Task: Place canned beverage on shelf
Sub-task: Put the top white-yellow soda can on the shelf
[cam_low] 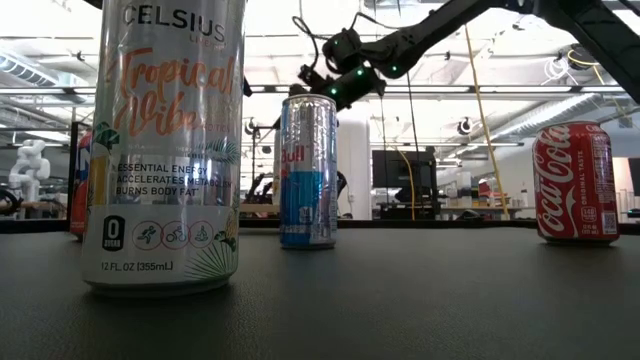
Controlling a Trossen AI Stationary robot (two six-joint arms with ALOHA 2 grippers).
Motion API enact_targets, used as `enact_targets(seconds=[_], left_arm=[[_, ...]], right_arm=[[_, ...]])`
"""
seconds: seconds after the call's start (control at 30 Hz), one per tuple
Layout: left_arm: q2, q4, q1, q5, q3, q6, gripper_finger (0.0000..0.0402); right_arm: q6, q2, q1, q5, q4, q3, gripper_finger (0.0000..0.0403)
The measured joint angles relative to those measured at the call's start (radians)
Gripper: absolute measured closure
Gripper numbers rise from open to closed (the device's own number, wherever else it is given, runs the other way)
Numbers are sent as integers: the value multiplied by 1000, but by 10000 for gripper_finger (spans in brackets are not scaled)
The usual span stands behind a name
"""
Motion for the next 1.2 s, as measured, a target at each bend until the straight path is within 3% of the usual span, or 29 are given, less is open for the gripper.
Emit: enact_targets(seconds=[0.37, 0.73, 0.9, 1.2], left_arm=[[0, -1, 8, -9, 0, 21, 15], [0, -2, 13, -11, 0, 21, 15], [0, -2, 13, -13, 0, 21, 15], [0, -2, 13, -14, 0, 22, 15]], right_arm=[[32, 28, -1, 9, 6, 0, 57], [55, 28, -4, 93, -2, 0, 159], [58, 28, -4, 188, -3, 0, 145], [108, 27, 0, 196, -22, 2, 139]])
